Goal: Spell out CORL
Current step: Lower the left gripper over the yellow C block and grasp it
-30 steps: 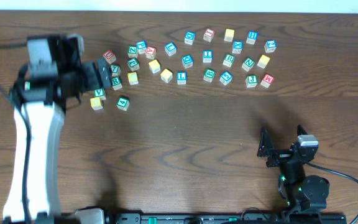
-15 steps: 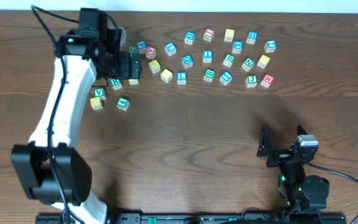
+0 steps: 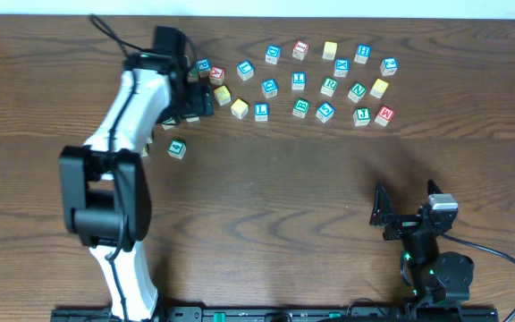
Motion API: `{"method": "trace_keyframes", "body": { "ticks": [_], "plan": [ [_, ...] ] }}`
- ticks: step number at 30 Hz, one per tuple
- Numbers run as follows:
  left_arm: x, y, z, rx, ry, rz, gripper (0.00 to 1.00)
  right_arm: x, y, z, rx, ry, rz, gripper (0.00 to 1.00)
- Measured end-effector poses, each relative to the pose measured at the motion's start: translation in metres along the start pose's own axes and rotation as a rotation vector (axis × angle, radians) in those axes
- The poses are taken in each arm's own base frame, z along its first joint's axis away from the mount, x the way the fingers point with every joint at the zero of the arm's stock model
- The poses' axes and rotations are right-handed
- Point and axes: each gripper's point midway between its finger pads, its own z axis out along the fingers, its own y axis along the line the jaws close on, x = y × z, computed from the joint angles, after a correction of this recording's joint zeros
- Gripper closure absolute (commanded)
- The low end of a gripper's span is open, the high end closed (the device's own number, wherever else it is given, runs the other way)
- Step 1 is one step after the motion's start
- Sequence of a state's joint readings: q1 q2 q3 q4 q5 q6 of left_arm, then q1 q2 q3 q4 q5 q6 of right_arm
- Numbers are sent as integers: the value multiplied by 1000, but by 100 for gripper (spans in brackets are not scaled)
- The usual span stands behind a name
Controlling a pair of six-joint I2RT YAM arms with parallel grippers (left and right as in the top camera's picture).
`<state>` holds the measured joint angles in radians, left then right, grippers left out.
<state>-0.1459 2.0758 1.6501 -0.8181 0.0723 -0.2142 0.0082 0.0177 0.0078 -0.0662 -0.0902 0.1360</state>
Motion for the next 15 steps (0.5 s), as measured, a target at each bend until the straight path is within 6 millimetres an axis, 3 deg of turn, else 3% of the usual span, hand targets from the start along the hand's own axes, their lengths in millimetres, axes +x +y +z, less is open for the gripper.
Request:
{"method": "trace_keyframes", "body": {
  "ticks": [5,15],
  "plan": [
    [-2,-8,7,-56,-29,1,17,0,0,0,0,0,0,1],
    [-33,-7,4,-69,-163,-55,20,0,0,0,0,0,0,1]
  ]
}}
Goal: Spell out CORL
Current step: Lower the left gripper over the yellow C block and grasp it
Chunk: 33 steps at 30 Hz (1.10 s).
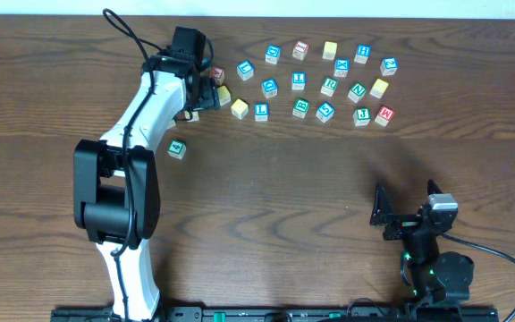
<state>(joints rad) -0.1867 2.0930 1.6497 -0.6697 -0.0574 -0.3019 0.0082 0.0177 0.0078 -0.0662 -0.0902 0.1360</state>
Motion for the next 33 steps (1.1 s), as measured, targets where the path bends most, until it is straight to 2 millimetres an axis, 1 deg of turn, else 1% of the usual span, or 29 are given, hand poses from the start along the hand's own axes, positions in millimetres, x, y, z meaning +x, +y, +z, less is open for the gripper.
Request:
{"method": "trace_keyframes", "body": {
  "ticks": [3,6,16,18,21,24,26,33],
  "plan": [
    [-5,-2,0,6,-22,-16,21,0,0,0,0,0,0,1],
    [-6,-2,0,7,-24,-21,25,0,0,0,0,0,0,1],
    [-7,2,1,-13,-30,-28,28,0,0,0,0,0,0,1],
    [-5,2,6,-18,-21,-29,31,0,0,0,0,0,0,1],
    [4,4,22,-32,14,-32,34,0,0,0,0,0,0,1],
    [14,5,37,-46,49,-33,38,0,0,0,0,0,0,1],
    [17,6,42,-51,61,-33,41,0,0,0,0,0,0,1],
    [16,6,44,-51,56,-38,57,0,0,0,0,0,0,1]
  ]
}}
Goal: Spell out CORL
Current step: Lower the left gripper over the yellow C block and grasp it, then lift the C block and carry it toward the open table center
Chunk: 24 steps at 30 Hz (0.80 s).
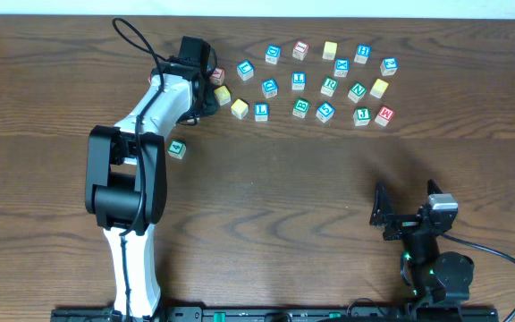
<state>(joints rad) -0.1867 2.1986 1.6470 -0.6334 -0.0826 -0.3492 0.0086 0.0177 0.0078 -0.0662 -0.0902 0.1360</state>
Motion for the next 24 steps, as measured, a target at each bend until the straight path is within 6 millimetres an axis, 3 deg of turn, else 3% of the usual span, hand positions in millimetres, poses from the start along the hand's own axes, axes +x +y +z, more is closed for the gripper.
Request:
{"method": "trace_keyframes", "body": {
  "ticks": [12,24],
  "plan": [
    [-1,0,0,1,-2,-11,67,0,0,0,0,0,0,1],
    [3,2,-1,-6,13,-12,69,0,0,0,0,0,0,1]
  ]
}}
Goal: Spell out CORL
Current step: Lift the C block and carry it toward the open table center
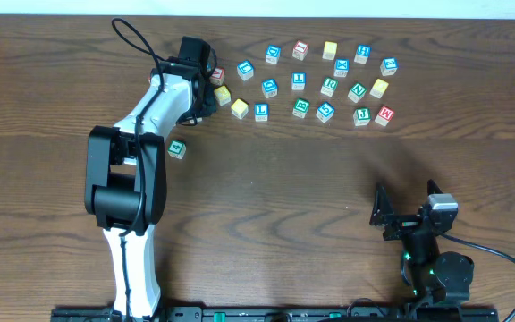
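Observation:
Several letter blocks lie in loose rows across the far half of the table, among them a blue C block (269,87) and a blue L block (260,111). My left gripper (207,97) reaches down at the left end of the rows, close beside a yellow block (223,94) and a red block (217,76). The wrist hides its fingers, so I cannot make out their state or anything between them. My right gripper (380,213) rests low at the near right, open and holding nothing.
A lone green block (177,148) lies apart, nearer than the rows and just right of the left arm (141,116). A cable (132,36) loops above the left arm. The table's far edge (257,16) runs just behind the blocks.
My left gripper first stood over the leftmost blocks, with a blue block showing beside its wrist. Half a second later it was further right, against the yellow and red blocks. It then settled there and has stayed. The right arm never moved.

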Motion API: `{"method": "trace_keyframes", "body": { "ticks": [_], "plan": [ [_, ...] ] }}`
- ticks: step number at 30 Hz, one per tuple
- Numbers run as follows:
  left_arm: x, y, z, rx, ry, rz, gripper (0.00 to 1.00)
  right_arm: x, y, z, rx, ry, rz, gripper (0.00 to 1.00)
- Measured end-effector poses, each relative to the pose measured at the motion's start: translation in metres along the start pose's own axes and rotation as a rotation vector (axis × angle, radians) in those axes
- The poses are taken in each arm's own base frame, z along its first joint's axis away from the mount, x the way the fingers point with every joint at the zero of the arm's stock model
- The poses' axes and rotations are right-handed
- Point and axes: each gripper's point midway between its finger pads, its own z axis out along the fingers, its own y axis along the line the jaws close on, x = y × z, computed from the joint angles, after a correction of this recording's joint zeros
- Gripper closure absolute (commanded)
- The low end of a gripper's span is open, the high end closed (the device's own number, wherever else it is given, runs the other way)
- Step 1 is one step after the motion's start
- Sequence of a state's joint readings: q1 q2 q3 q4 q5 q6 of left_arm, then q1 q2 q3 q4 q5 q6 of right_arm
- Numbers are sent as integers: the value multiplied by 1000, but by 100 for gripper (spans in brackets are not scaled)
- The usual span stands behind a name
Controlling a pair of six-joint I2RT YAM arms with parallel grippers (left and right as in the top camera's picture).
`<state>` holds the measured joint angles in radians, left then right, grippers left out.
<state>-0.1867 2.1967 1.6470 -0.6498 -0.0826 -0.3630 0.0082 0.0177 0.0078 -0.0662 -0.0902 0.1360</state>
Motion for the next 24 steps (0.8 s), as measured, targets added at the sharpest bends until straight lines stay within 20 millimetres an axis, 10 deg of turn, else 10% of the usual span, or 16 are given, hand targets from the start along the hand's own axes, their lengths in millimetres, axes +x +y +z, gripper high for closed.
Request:
{"method": "trace_keyframes", "body": {
  "ticks": [6,14,24],
  "plan": [
    [2,4,-21,-3,6,2,69,0,0,0,0,0,0,1],
    [14,3,-105,17,-16,36,70,0,0,0,0,0,0,1],
    [76,-57,-125,46,64,229,69,0,0,0,0,0,0,1]
  ]
}}
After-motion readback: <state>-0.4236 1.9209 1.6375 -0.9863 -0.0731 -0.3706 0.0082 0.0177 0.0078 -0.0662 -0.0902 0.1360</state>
